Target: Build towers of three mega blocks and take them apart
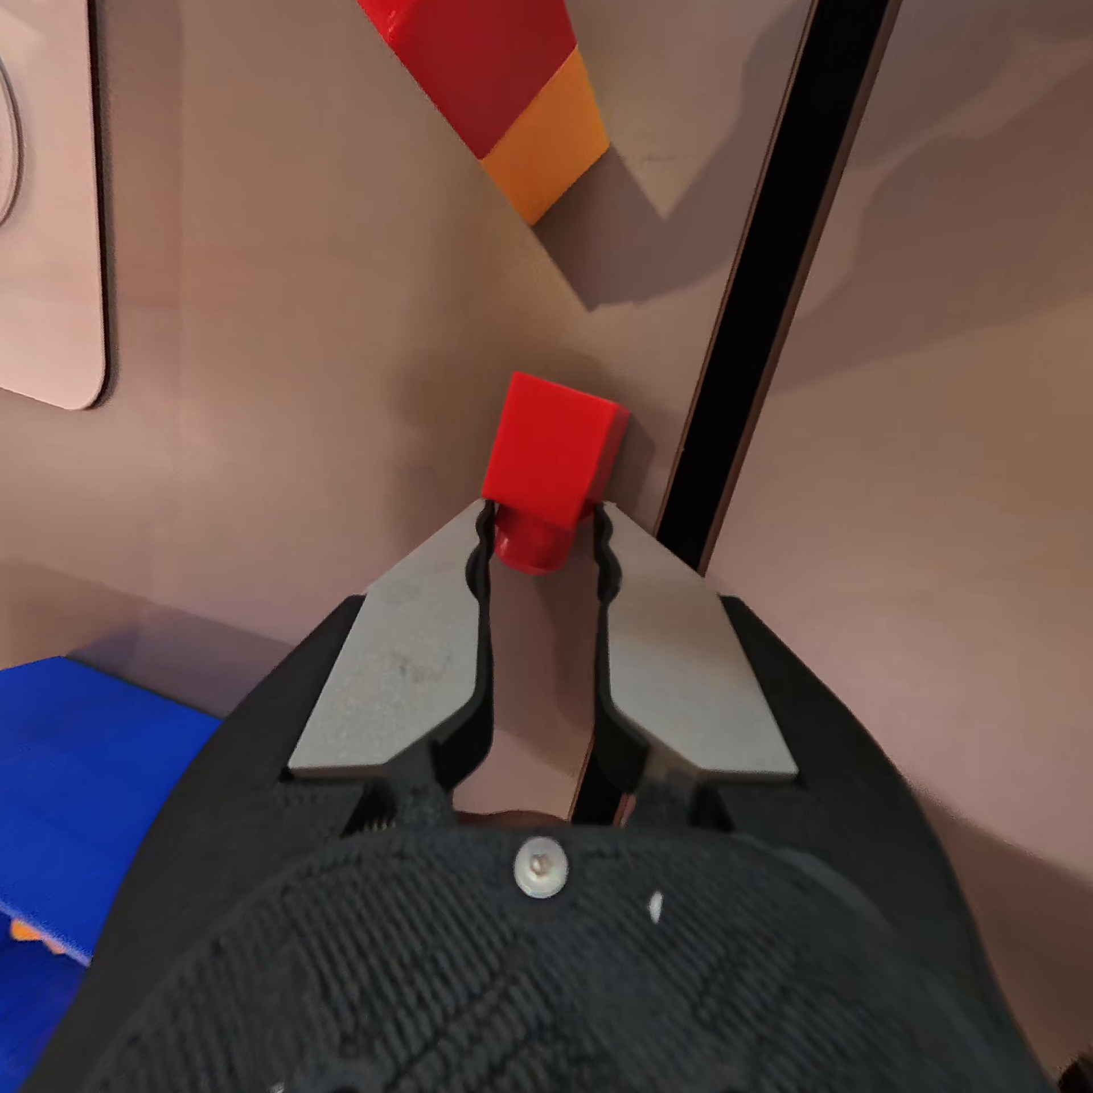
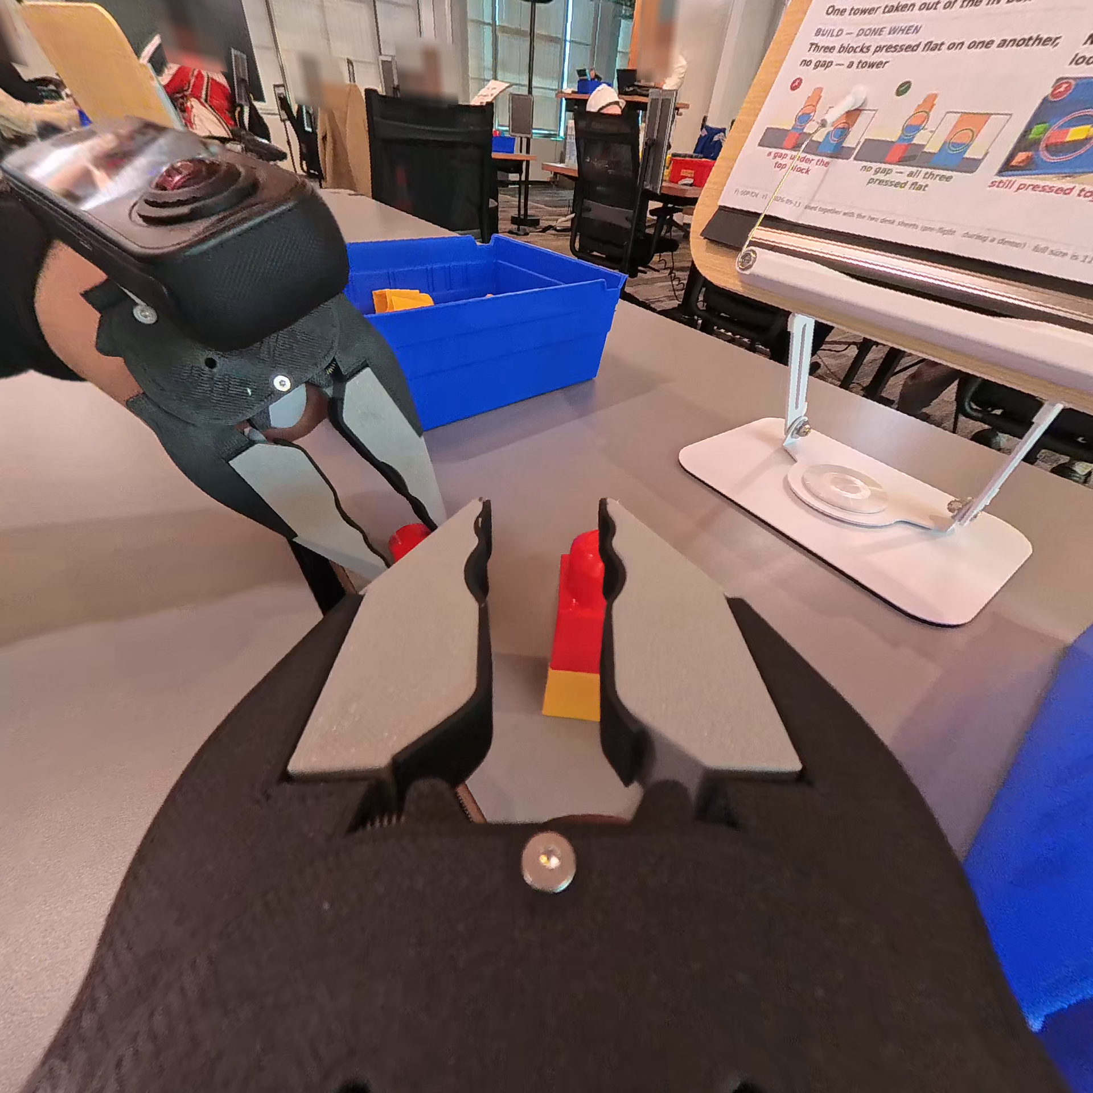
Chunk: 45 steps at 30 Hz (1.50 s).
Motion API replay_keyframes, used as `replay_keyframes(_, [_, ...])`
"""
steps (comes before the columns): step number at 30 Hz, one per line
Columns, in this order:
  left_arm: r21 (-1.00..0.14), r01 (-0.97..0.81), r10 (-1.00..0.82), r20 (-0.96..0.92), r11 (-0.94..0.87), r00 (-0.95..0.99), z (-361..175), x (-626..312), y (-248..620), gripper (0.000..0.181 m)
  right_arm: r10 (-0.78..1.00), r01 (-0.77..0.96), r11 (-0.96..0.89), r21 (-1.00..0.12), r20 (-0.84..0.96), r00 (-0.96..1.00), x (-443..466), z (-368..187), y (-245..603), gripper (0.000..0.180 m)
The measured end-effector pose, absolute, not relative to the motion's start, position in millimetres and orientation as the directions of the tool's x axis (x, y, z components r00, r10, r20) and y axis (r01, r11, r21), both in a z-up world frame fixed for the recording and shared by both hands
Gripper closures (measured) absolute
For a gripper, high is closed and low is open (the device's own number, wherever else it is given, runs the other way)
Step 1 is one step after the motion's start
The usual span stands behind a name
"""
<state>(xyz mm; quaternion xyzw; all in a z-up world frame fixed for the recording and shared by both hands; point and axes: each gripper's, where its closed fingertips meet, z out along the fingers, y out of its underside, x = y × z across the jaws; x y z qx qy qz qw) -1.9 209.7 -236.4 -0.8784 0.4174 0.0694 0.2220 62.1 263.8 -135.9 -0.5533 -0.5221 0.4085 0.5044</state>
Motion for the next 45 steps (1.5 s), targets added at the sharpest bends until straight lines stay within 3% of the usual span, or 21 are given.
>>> replay_keyframes(6, [-0.459, -0.682, -0.629, -0.290, -0.569, 0.721, -231.4, -8.9, 200.7, 0.143, 0.993, 0.192, 0.067, -0.979, 0.085, 0.086, 58.6, -140.7, 256.4, 0.146])
replay_keyframes(13, [-0.697, -0.374, -0.386, -0.149, -0.612, 0.910, -209.3, -23.4, 186.8, 0.135, 0.987, 0.226, 0.159, -0.961, 0.160, -0.016, 54.0, -143.0, 230.7, 0.142])
replay_keyframes(18, [-0.727, -0.235, -0.214, -0.123, -0.645, 0.969, -226.9, -37.5, 178.4, 0.133, 0.978, 0.387, 0.181, -0.904, 0.122, -0.172, 42.5, -158.2, 200.0, 0.136])
replay_keyframes(26, [-0.748, -0.192, -0.181, -0.097, -0.635, 0.979, -240.7, -26.6, 178.2, 0.126, 0.928, 0.667, 0.371, -0.646, 0.232, -0.292, 20.0, -184.2, 196.4, 0.126])
replay_keyframes(31, [-0.762, -0.191, -0.203, -0.080, -0.618, 0.976, -238.1, -25.2, 172.4, 0.125, 0.932, 0.727, 0.360, -0.584, 0.189, -0.310, 6.4, -192.5, 201.8, 0.127])
replay_keyframes(38, [-0.823, 0.011, -0.200, 0.150, -0.568, 0.968, -221.8, -30.9, 169.3, 0.131, 0.935, 0.789, 0.351, -0.504, 0.144, -0.324, -12.0, -213.1, 201.3, 0.124])
replay_keyframes(45, [-0.843, 0.006, -0.218, 0.145, -0.538, 0.965, -216.4, -29.1, 167.8, 0.133, 0.915, 0.871, 0.393, -0.293, 0.215, -0.341, -15.7, -241.2, 213.7, 0.145])
